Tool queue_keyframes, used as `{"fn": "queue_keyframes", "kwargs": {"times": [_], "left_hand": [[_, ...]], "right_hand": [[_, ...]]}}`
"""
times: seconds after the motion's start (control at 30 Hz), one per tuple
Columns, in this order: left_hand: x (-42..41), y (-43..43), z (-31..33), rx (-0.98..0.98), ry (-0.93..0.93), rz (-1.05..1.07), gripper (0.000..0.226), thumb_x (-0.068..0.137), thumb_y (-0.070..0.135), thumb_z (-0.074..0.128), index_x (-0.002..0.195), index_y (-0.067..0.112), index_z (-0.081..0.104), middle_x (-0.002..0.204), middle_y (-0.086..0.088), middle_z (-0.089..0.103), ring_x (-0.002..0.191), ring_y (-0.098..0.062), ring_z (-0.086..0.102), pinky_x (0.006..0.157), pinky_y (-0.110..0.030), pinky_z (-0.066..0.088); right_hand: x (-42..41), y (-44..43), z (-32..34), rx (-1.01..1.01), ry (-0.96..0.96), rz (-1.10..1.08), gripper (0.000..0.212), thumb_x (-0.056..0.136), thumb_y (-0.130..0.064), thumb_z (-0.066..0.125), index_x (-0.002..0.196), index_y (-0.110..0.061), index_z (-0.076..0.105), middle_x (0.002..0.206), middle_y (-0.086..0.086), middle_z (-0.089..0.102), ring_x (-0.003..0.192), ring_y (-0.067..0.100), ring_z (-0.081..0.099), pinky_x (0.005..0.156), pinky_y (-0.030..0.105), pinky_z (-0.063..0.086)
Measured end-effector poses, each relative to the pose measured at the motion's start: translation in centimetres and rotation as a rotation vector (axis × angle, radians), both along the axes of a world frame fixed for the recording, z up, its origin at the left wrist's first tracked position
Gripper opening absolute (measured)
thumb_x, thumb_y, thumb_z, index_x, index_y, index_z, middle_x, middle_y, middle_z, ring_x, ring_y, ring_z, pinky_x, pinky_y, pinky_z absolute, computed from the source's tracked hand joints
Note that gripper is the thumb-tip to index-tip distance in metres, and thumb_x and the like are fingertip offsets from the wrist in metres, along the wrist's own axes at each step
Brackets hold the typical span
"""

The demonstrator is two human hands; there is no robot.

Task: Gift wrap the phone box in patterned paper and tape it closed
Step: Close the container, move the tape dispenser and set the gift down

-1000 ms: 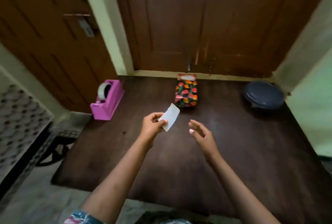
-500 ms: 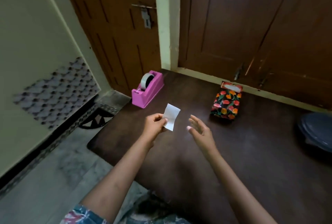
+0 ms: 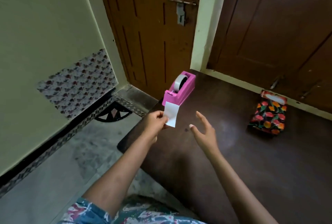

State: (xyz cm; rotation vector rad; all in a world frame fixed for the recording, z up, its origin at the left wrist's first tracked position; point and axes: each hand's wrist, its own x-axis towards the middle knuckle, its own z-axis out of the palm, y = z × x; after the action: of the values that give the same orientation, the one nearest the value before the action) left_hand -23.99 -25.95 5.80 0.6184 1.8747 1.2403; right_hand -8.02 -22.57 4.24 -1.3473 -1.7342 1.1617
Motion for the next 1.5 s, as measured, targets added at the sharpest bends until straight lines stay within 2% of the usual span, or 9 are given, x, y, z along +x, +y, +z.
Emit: {"fn": "queue_keyframes", "kwargs": {"times": [0.13, 0.3, 0.6, 0.83, 0.97, 1.1, 1.3, 1.4, 1.5], "left_hand": [[-8.2, 0.4, -0.8, 0.026, 0.014, -0.07, 0.016, 0.086, -0.003, 0.052, 0.095, 0.006, 0.063, 0.086, -0.006, 0.061, 0.069, -0.011, 0.054, 0.053, -0.017, 0.044], [-18.4, -1.1, -0.8, 0.032, -0.043, -0.186, 0.02, 0.088, -0.002, 0.052, 0.079, 0.014, 0.061, 0.086, -0.005, 0.063, 0.078, -0.016, 0.06, 0.074, -0.031, 0.054], [-28.6, -1.2, -0.8, 0.033, -0.081, -0.241, 0.016, 0.09, -0.002, 0.051, 0.093, 0.007, 0.063, 0.099, -0.008, 0.064, 0.08, -0.013, 0.061, 0.062, -0.019, 0.052], [-32.5, 1.6, -3.1, 0.001, -0.012, -0.217, 0.016, 0.084, -0.005, 0.06, 0.095, 0.006, 0.056, 0.097, -0.012, 0.06, 0.086, -0.02, 0.059, 0.058, -0.017, 0.051], [-34.9, 5.1, -6.4, -0.073, 0.038, -0.229, 0.02, 0.082, -0.006, 0.061, 0.084, 0.008, 0.048, 0.083, -0.005, 0.052, 0.079, -0.018, 0.054, 0.058, -0.02, 0.049], [-37.0, 8.7, -9.8, -0.135, 0.091, -0.343, 0.025, 0.083, -0.006, 0.061, 0.068, 0.013, 0.054, 0.075, -0.003, 0.058, 0.076, -0.018, 0.057, 0.055, -0.015, 0.053], [-38.5, 14.6, -16.8, -0.272, 0.104, -0.521, 0.013, 0.086, -0.003, 0.059, 0.09, 0.006, 0.066, 0.095, -0.009, 0.064, 0.079, -0.014, 0.06, 0.062, -0.016, 0.054], [-38.3, 17.6, -21.6, -0.327, 0.146, -0.638, 0.017, 0.082, -0.001, 0.063, 0.097, 0.005, 0.069, 0.1, -0.008, 0.067, 0.093, -0.02, 0.063, 0.084, -0.032, 0.054], [-37.9, 20.7, -27.7, -0.355, 0.252, -0.791, 0.023, 0.082, 0.001, 0.064, 0.104, 0.003, 0.068, 0.11, -0.01, 0.067, 0.101, -0.022, 0.063, 0.09, -0.021, 0.045]], "right_hand": [[-7.6, -1.0, -0.4, 0.049, 0.026, 0.003, 0.052, 0.088, -0.014, 0.061, 0.137, -0.018, 0.045, 0.139, -0.002, 0.047, 0.122, 0.004, 0.04, 0.098, 0.02, 0.031], [-16.9, -3.6, -0.5, 0.0, 0.026, -0.058, 0.051, 0.087, -0.011, 0.061, 0.136, -0.018, 0.045, 0.138, -0.001, 0.048, 0.122, 0.004, 0.041, 0.106, 0.027, 0.033], [-27.1, -5.2, 0.8, -0.087, 0.002, -0.102, 0.052, 0.088, -0.015, 0.059, 0.137, -0.025, 0.043, 0.138, -0.001, 0.048, 0.124, 0.016, 0.045, 0.101, 0.047, 0.044], [-33.0, -2.7, -1.9, -0.168, -0.088, -0.157, 0.05, 0.091, -0.014, 0.057, 0.139, -0.016, 0.041, 0.131, 0.004, 0.052, 0.109, 0.013, 0.052, 0.093, 0.024, 0.04], [-36.3, 0.3, -5.5, -0.261, -0.067, -0.249, 0.05, 0.091, -0.017, 0.056, 0.139, -0.017, 0.041, 0.139, 0.006, 0.046, 0.128, 0.02, 0.043, 0.108, 0.037, 0.036], [-38.4, 3.4, -8.8, -0.351, -0.089, -0.361, 0.05, 0.091, -0.019, 0.055, 0.139, -0.017, 0.041, 0.141, 0.006, 0.046, 0.129, 0.021, 0.043, 0.106, 0.032, 0.033], [-39.1, 8.6, -14.6, -0.475, -0.106, -0.554, 0.046, 0.091, -0.017, 0.056, 0.136, -0.015, 0.045, 0.139, 0.007, 0.048, 0.128, 0.023, 0.044, 0.106, 0.034, 0.035], [-39.0, 10.9, -18.9, -0.535, -0.122, -0.636, 0.047, 0.091, -0.017, 0.056, 0.137, -0.014, 0.045, 0.139, 0.007, 0.048, 0.127, 0.024, 0.045, 0.105, 0.035, 0.037], [-38.8, 12.8, -24.4, -0.552, -0.14, -0.676, 0.046, 0.091, -0.014, 0.057, 0.135, -0.012, 0.047, 0.138, 0.009, 0.048, 0.126, 0.025, 0.046, 0.104, 0.036, 0.038]]}}
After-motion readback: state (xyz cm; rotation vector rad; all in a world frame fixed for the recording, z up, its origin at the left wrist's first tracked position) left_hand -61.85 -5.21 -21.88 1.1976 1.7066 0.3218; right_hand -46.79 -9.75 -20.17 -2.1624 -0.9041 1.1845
